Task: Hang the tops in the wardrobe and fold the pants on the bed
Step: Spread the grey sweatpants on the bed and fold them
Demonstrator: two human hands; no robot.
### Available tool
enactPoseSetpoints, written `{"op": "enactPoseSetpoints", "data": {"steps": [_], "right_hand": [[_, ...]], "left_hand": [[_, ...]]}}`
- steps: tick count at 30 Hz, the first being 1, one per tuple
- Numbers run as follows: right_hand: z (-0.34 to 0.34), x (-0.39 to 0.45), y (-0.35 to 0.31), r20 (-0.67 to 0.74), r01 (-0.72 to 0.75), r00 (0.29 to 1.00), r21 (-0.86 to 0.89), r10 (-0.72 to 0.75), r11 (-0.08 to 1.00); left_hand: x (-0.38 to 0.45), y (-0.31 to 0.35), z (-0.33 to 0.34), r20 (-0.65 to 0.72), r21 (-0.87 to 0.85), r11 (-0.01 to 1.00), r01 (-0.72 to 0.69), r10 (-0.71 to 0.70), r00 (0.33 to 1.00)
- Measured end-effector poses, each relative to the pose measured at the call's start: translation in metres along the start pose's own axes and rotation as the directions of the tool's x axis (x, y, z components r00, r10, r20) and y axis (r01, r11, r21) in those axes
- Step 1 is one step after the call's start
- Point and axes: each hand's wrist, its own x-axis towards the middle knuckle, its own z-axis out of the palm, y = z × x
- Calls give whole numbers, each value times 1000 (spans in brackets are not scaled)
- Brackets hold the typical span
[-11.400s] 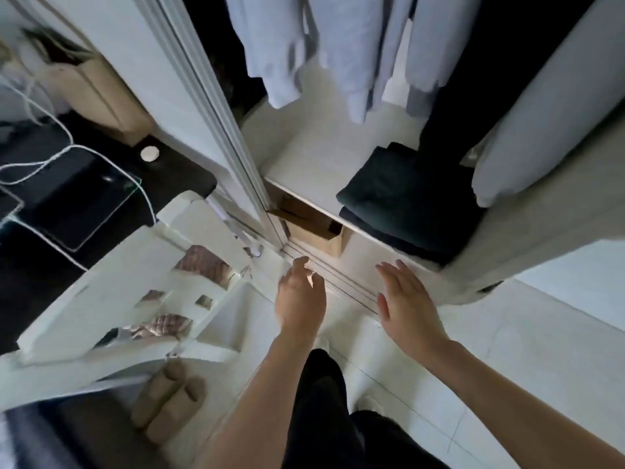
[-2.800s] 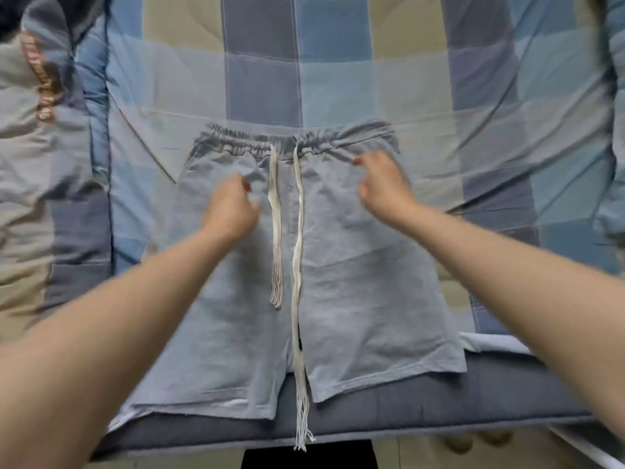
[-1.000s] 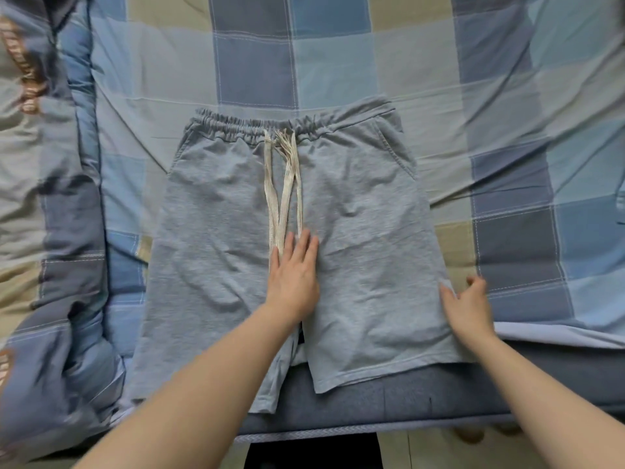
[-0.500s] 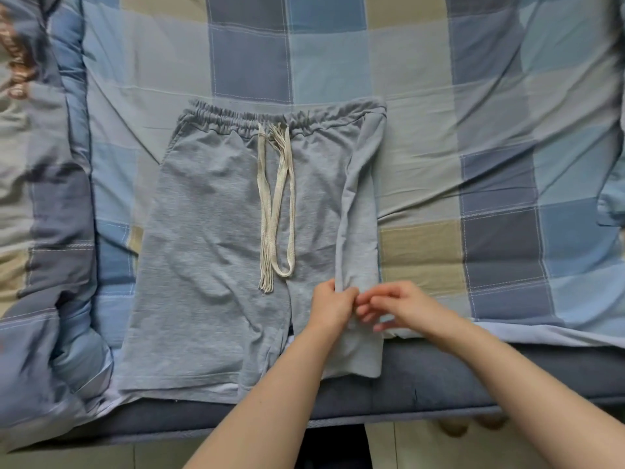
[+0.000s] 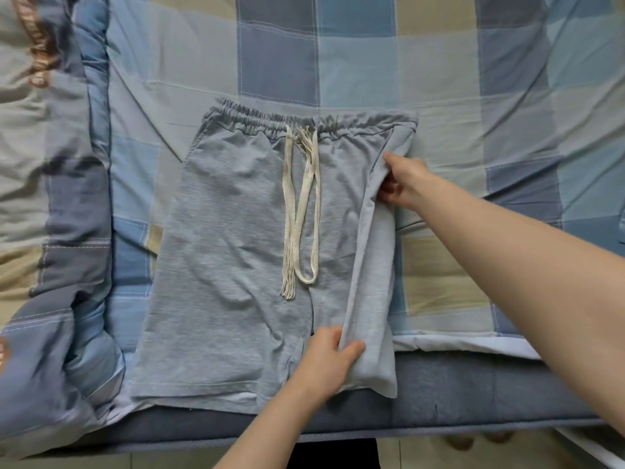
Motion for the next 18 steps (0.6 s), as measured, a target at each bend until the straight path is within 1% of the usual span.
{"op": "enactPoseSetpoints", "data": {"steps": [4, 6, 10, 13, 15, 17, 18], "right_hand": [[11, 8, -17, -151, 109, 982, -22, -111, 994], [31, 3, -24, -159, 176, 971, -33, -179, 984], [93, -22, -30, -53, 338, 936, -140, -348, 930], [152, -35, -23, 40, 443, 892, -276, -450, 853], [192, -45, -16, 110, 480, 873, -364, -475, 798], [227, -52, -10, 176, 487, 871, -441, -459, 754], [241, -54, -8, 201, 473, 880, -459, -430, 752]], "left_hand": [[-28, -18, -40, -15, -20, 999, -46, 45, 999], [-41, -31, -71, -76, 2, 1000, -31, 31, 997], [-65, -63, -138, -236, -11, 999, 40, -42, 971], [-79, -90, -172, -373, -25, 995, 92, -95, 923], [-87, -112, -192, -481, -13, 992, 122, -113, 870], [-93, -132, -208, -567, -20, 985, 169, -150, 810], [-95, -141, -214, -597, -41, 983, 176, -166, 785]]}}
